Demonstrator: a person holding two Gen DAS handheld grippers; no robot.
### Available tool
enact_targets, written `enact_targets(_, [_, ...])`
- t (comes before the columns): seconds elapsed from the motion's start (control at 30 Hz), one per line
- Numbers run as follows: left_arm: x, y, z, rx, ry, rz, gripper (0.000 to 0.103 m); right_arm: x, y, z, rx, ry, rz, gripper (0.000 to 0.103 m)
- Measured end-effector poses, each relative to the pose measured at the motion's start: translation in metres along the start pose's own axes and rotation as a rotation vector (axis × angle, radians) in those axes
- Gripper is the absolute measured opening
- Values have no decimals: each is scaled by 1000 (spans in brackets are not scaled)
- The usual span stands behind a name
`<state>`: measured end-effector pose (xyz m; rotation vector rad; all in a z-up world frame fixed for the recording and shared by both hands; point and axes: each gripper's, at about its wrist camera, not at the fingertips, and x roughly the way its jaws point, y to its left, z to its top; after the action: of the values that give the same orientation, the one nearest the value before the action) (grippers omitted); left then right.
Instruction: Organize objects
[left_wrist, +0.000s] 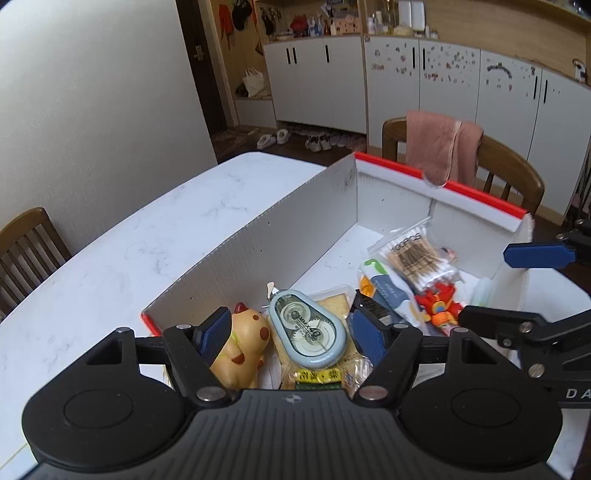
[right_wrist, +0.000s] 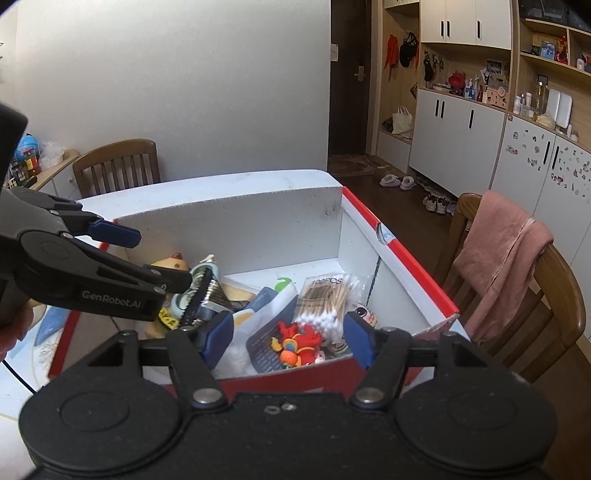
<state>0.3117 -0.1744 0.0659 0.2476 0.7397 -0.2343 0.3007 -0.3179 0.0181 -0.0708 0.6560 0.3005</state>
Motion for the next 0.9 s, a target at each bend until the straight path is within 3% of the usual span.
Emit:
enact_targets(0.5, [-73,5,-29,-44,-150,-74,73,-47,22,-6,0,-63,41,75])
enact_targets(0.57, [-83,7,-35,-52,-170,-79,83,-54,23,-8,1,-74,52,79])
enact_targets(0.9, [-114,21,-61,-98,-215,-106,84,-79,31,-24,12,-132,109,94])
